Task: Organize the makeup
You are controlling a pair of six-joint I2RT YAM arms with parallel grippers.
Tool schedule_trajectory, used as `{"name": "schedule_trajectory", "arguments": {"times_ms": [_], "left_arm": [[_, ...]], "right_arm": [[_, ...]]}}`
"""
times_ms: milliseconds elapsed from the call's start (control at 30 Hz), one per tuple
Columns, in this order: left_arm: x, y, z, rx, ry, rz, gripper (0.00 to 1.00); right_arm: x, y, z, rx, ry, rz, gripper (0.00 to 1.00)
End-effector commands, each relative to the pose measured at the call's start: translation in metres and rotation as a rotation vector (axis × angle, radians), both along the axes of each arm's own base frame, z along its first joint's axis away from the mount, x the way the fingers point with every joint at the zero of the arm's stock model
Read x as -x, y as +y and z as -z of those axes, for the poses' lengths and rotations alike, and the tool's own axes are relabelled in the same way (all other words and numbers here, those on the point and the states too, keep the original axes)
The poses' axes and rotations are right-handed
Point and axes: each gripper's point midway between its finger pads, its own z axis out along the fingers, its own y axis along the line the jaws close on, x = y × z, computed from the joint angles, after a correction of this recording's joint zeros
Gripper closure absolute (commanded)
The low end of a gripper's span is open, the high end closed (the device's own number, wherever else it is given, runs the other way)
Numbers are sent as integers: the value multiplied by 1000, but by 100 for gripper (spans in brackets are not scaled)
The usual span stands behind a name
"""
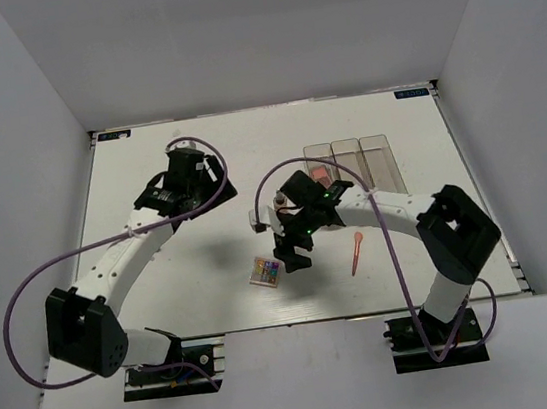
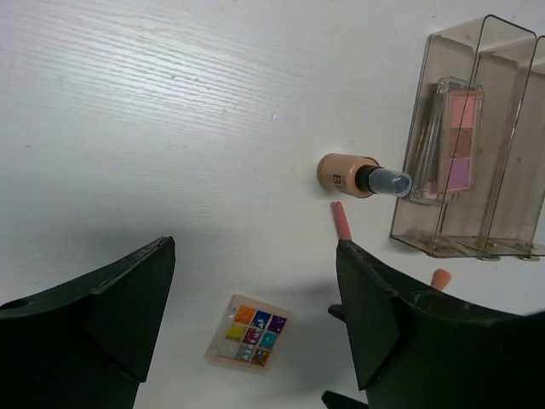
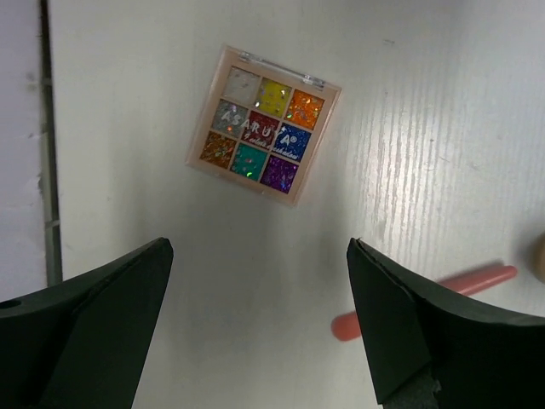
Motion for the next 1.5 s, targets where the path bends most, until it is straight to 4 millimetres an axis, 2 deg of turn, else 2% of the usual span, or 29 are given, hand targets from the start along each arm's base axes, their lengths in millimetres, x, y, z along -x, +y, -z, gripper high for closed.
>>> {"name": "schedule_trajectory", "arguments": {"times_ms": [0, 133, 500, 800, 1033, 1267, 1467], "left_arm": [[10, 16, -18, 22, -55, -56, 14], [17, 26, -20, 13, -56, -80, 13], [31, 63, -30, -63, -46, -170, 12], [42, 72, -31, -78, -40, -183, 11], [49, 78, -29, -69, -36, -202, 11], [57, 84, -28, -75, -32, -223, 11], [58, 83, -27, -67, -30, -228, 12]], "right_arm": [[-15, 22, -1, 21, -74, 87, 11], [-8, 36, 13, 37, -56, 125, 11], [0, 62, 26, 34, -11, 178, 11], [4, 78, 36, 72, 19, 213, 11], [-1, 71, 58, 154, -50, 273, 11], [6, 57, 78, 208, -70, 279, 11], [11, 54, 79, 213, -54, 271, 11]]}}
